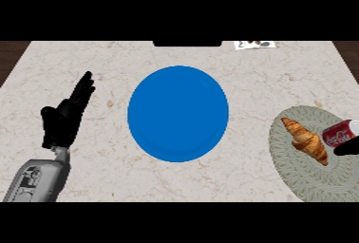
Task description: Pick the can from the placemat and place it in the plate
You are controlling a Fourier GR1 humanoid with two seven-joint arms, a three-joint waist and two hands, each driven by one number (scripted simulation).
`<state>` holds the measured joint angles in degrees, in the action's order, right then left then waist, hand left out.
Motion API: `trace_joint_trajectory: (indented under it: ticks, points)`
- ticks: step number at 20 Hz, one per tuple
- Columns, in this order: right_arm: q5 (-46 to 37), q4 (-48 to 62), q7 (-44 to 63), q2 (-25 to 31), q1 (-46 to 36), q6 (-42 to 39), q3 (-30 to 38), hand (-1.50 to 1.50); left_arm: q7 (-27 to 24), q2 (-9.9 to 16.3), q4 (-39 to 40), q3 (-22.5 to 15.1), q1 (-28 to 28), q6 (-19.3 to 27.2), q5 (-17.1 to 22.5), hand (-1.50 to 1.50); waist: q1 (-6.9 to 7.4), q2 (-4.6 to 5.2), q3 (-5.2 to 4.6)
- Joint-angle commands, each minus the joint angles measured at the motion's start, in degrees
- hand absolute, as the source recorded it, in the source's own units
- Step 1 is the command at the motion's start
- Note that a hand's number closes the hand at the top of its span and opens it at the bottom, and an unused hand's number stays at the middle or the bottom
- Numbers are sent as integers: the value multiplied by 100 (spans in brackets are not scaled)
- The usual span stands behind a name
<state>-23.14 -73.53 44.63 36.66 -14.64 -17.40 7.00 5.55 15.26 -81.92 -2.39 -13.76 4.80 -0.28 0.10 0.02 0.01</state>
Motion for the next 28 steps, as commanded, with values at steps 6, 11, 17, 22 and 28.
trace_joint_trajectory:
  ticks: [6, 11, 17, 22, 28]
  points:
    - [-340, 498, -433, -242, 78, -103, 236, -150, -314, -137, 233, 251, 129, -229, -189, 0, -7, -3, -2]
    - [-938, 398, -825, -399, 260, 678, 97, 150, 188, -232, -562, 96, 414, -183, -281, 0, 3, -12, -1]
    - [-1429, 1390, -1215, -608, -486, 1067, 50, 150, -23, -330, 267, 351, -289, -213, -404, 0, 9, 7, -1]
    - [-1959, -1459, -249, -1666, 1536, 1185, -1316, 150, 11, -320, -10, 328, 127, -93, -405, 0, -292, -141, -27]
    - [-3158, -3723, 882, -2013, 2598, 1616, -2349, 150, -93, -315, -20, 321, 287, -97, -449, 0, -293, -106, -25]
